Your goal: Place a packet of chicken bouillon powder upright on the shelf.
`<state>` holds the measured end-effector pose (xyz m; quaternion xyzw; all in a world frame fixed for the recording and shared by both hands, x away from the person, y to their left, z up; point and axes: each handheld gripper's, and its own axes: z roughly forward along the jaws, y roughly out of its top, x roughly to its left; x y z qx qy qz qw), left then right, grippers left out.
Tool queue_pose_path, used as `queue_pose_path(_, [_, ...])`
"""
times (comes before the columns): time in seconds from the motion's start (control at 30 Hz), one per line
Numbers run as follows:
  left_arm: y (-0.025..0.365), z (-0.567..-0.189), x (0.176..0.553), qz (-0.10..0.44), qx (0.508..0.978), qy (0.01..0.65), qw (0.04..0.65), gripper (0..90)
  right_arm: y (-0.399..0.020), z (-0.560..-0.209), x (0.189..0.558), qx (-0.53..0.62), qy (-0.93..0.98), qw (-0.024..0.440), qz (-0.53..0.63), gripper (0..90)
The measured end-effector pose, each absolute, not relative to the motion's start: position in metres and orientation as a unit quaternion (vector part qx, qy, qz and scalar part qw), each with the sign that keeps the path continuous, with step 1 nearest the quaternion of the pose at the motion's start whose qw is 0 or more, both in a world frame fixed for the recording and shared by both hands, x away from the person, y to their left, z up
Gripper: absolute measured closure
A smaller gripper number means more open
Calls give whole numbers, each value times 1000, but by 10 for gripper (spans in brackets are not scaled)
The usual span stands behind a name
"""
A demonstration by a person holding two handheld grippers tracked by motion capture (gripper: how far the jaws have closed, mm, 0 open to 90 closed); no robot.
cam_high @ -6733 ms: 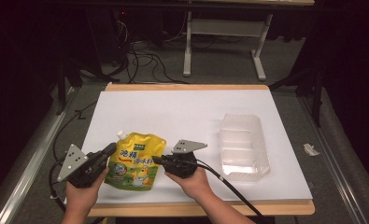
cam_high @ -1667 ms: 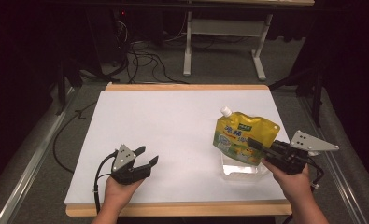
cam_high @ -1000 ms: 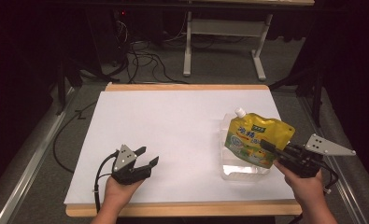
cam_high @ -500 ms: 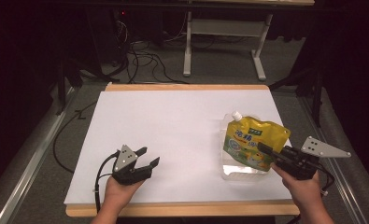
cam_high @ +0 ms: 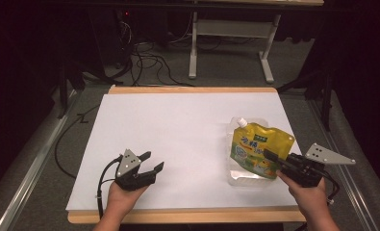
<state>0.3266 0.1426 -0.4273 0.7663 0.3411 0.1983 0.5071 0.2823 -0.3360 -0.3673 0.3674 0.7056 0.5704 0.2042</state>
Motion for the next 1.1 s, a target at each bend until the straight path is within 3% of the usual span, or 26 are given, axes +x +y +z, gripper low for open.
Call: queue_pose_path(1.1, [142,-428,326,193,767,340,509,394,-343,-399,295,399,715,174,547,858])
